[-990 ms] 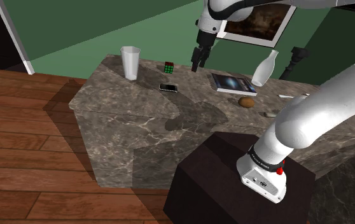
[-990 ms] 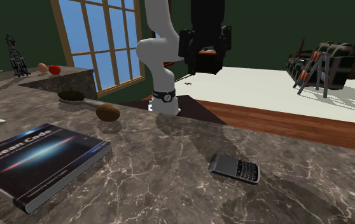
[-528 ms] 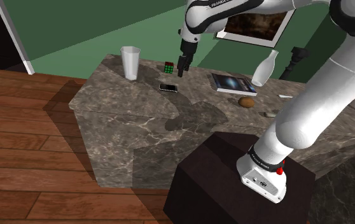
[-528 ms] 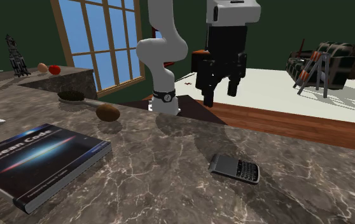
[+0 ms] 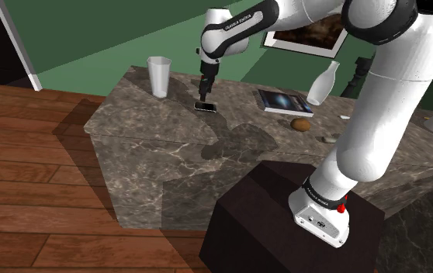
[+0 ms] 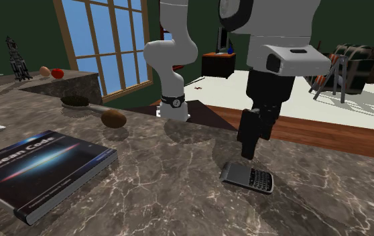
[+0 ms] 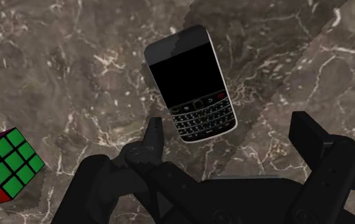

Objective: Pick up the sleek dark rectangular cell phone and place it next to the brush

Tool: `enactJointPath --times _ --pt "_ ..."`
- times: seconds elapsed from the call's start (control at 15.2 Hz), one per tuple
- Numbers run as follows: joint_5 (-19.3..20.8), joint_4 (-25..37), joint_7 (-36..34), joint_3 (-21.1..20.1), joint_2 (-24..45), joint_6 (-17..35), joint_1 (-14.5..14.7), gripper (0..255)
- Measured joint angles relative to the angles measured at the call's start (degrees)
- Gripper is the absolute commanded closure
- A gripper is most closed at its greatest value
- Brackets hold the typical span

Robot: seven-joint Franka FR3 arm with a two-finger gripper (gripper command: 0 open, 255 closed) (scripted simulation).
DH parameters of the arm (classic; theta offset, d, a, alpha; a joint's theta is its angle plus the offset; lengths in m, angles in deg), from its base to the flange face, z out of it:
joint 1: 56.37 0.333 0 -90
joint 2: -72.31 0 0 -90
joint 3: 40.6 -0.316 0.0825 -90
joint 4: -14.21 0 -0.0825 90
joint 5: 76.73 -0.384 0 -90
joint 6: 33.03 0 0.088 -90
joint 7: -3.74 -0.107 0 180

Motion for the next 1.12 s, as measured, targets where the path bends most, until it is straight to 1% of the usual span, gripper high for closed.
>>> enactJointPath --times 0.13,0.33,0.73,1.12 --pt "0.4 3.3 1.4 -0.3 4.1 1.1 0.0 0" --pt "0.5 5.1 2.2 -0.5 7.2 2.6 0.0 0" --pt "0.3 4.3 2.5 -0.6 10.0 6.1 -0.1 0" --pt "0.2 4.3 2.5 -0.7 10.4 6.6 -0.1 0"
